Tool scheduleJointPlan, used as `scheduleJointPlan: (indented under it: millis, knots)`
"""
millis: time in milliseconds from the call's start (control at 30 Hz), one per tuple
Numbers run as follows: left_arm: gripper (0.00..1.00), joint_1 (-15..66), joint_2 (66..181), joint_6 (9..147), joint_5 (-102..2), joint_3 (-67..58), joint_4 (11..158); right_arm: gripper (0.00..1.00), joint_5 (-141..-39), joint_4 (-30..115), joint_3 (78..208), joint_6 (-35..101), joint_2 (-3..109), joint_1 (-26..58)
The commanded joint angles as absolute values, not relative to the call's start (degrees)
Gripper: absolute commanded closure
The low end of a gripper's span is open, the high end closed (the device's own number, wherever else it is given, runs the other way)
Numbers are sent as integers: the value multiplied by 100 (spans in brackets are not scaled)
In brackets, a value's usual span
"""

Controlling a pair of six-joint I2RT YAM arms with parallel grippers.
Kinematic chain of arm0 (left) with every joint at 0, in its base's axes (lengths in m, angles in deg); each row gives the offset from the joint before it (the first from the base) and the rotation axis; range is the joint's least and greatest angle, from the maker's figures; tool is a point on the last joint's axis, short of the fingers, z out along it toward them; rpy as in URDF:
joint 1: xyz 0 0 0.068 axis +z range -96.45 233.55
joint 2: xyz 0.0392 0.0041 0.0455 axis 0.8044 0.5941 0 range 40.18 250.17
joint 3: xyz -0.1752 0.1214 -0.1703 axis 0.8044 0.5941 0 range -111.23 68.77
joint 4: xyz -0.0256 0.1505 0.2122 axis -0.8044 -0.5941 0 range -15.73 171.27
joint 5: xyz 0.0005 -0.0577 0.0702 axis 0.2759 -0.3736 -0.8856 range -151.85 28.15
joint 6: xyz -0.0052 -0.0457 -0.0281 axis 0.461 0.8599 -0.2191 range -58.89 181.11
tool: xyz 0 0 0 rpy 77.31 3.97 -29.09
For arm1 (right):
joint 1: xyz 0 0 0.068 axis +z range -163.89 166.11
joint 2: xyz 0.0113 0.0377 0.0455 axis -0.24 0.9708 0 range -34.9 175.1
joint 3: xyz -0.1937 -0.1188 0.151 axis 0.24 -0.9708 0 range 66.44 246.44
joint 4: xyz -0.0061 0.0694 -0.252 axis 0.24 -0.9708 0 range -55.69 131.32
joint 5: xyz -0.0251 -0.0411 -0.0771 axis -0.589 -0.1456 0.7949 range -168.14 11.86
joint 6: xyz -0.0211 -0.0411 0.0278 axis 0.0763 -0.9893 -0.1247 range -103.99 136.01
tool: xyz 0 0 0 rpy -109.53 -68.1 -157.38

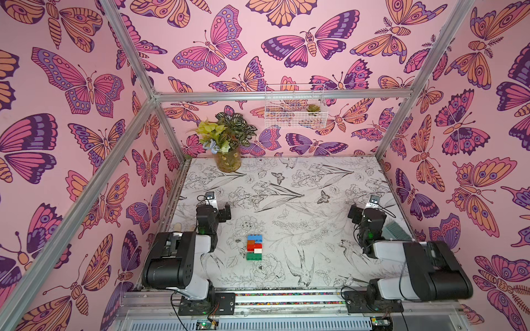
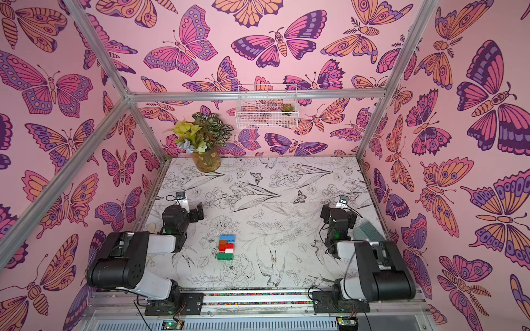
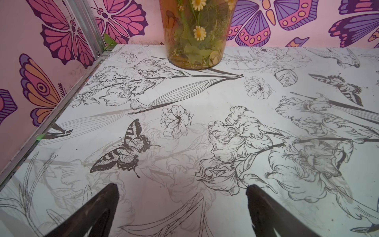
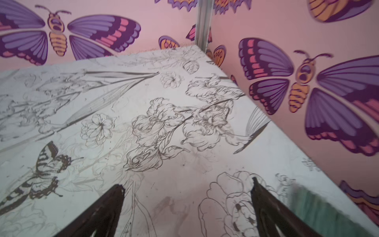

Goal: Assemble the number 5 with lego
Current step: Reset both arms

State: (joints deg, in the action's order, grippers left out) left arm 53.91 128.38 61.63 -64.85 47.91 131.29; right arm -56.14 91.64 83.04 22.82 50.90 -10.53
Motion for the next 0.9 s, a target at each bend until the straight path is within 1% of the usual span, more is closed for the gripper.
scheduleJointPlan:
  millis: [0,33,67,100,167,267,367,467,567,600,633,700,733,767,800,833,867]
  knots:
    - [0,5408,12812,6225,-6589,4742,13180,1,-6094,8750,8891,2138,5080,-1077]
    - [0,5408,12835,6223,-6589,4749,13238,1,-6127,8899,8810,2126,5118,-1115]
    - [0,5408,12853,6216,-6589,4767,13304,1,-6069,9592,8658,2088,5302,-1107]
    - [0,5408,12847,6217,-6589,4768,13287,1,-5981,9730,8644,2121,5340,-1106]
    - [0,5408,12824,6225,-6589,4750,13227,1,-5988,8766,8863,2212,5046,-1107]
    - [0,5408,12844,6217,-6589,4760,13264,1,-5986,9631,8655,2111,5302,-1106]
    - [0,5409,12844,6217,-6589,4759,13263,1,-5991,8966,8856,2172,5120,-1107]
    - [0,5408,12843,6215,-6589,4759,13264,1,-6005,9156,8797,2145,5196,-1107]
    - [0,5408,12812,6217,-6566,4816,13352,1,-6021,8925,8825,2153,5095,-1105]
    - [0,5408,12776,6208,-6537,4929,13557,1,-6021,9052,8798,2146,5125,-1107]
    - [0,5408,12739,6229,-6576,5305,13985,1,-6025,9023,8804,2146,5124,-1101]
    - [0,5408,12754,6343,-6800,5948,15137,1,-6028,8978,8819,2148,5103,-1106]
    - [0,5408,12881,6324,-6652,6235,15794,1,-6026,9007,8809,2146,5118,-1105]
    - [0,5408,13061,6085,-6077,6303,16177,1,-6022,8978,8814,2146,5107,-1106]
    - [0,5381,13257,5622,-5003,6133,16195,1,-6022,8964,8819,2146,5102,-1105]
    - [0,5260,13096,5434,-5106,6125,15908,1,-6024,8990,8815,2141,5114,-1105]
    - [0,5274,12817,5544,-5327,6200,15612,1,-6025,8980,8815,2146,5107,-1107]
